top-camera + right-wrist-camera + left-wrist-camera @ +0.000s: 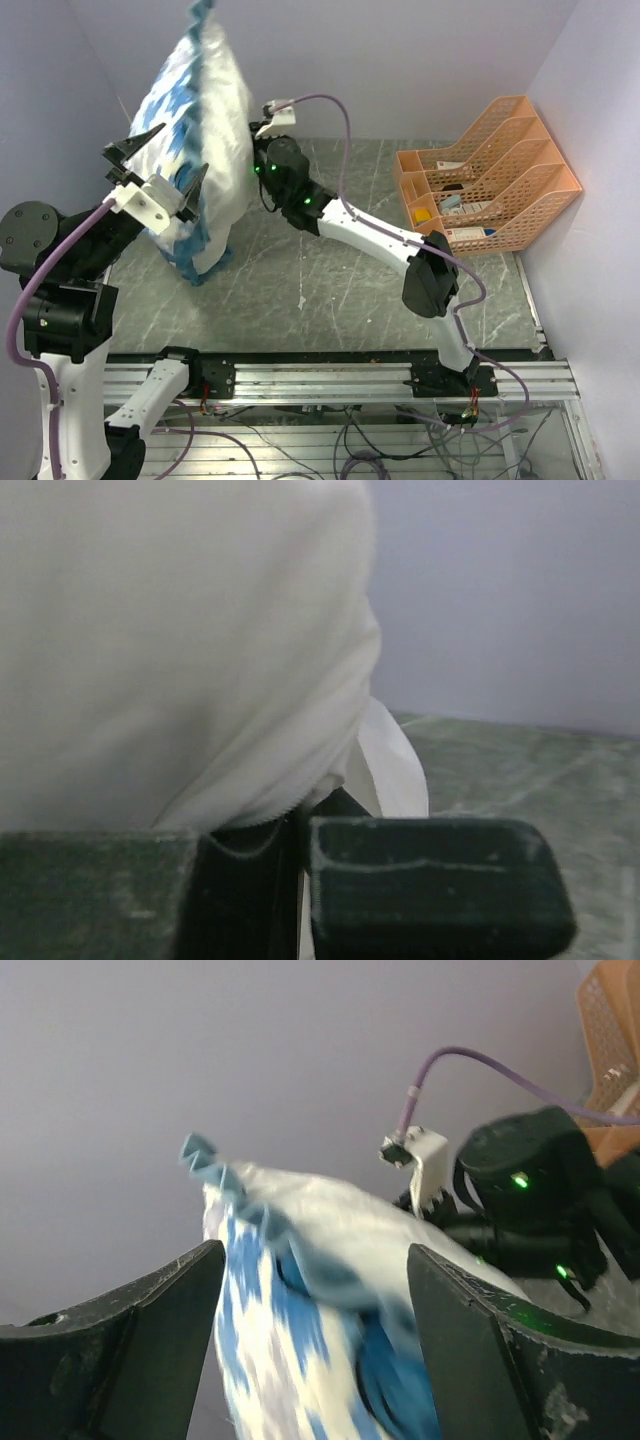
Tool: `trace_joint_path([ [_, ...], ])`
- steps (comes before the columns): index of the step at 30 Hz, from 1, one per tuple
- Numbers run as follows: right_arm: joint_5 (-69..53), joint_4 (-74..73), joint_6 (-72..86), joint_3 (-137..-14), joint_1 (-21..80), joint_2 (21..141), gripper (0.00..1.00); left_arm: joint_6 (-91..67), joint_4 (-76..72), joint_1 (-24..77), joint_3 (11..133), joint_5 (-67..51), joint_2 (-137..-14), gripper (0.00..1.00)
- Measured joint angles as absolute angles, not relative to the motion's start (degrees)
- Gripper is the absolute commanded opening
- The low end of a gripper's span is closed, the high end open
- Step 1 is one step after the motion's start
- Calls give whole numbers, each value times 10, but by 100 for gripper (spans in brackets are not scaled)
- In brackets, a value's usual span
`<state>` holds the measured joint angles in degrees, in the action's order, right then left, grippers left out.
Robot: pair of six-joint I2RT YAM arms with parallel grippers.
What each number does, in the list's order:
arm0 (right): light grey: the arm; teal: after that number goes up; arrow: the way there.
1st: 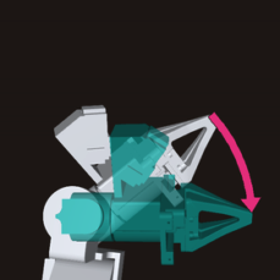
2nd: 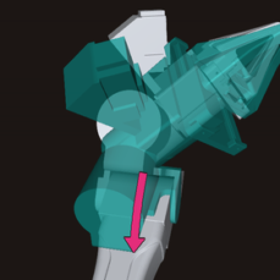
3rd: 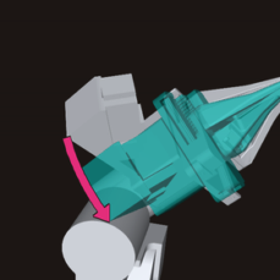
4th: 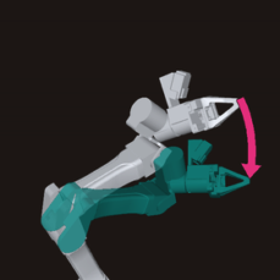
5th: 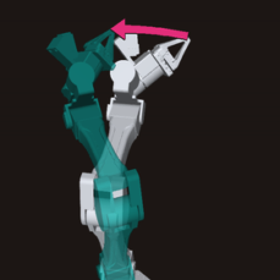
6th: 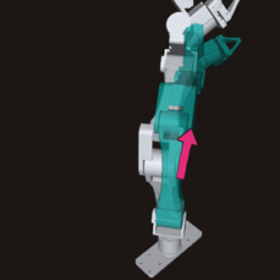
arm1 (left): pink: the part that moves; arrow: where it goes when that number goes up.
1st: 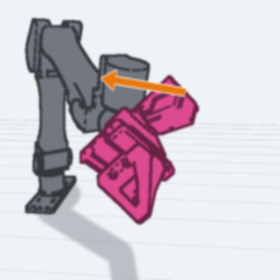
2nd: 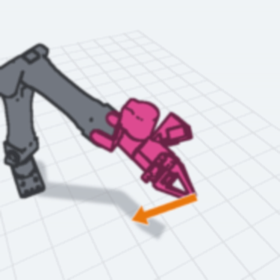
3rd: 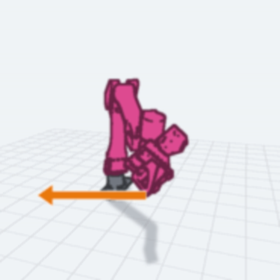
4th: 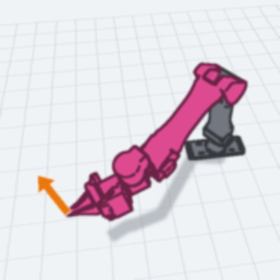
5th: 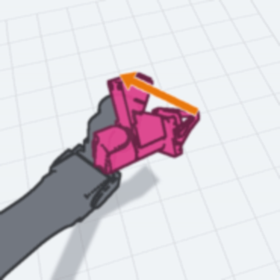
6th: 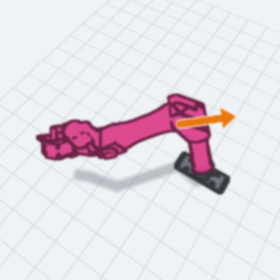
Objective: Remove the pillowcase from the pillow
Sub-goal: Remove the pillow from the pillowcase.
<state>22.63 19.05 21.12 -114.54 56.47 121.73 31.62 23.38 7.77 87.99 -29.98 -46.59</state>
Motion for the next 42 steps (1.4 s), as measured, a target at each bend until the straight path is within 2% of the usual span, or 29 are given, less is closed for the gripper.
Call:
trace_joint_path([
  [5,275,172,221,-1144,532,1218,0,389,331,78,885,-345,-475,82],
  [9,308,165,208,-1180,560,1237,0,445,407,78,837,-362,-476,84],
  [11,317,169,197,-1199,584,1248,0,468,429,78,809,-362,-469,78],
  [13,322,179,188,-1195,602,1247,0,488,434,78,787,-351,-461,65],
  [18,324,250,160,-1073,615,1182,0,495,309,81,703,-232,-412,60],
  [21,314,287,140,-995,606,1119,0,484,221,81,701,-132,-435,56],
  [23,302,302,132,-955,601,1079,0,468,169,81,716,-75,-468,57],
  [28,257,306,119,-934,600,1024,0,420,103,81,745,4,-525,77],
  [33,232,303,116,-935,595,1019,0,374,98,79,767,26,-540,82],
  [36,228,277,116,-972,591,1039,0,357,103,79,765,-10,-517,84],
  [42,213,209,115,-1101,590,1110,0,375,138,79,742,-184,-418,84],
])
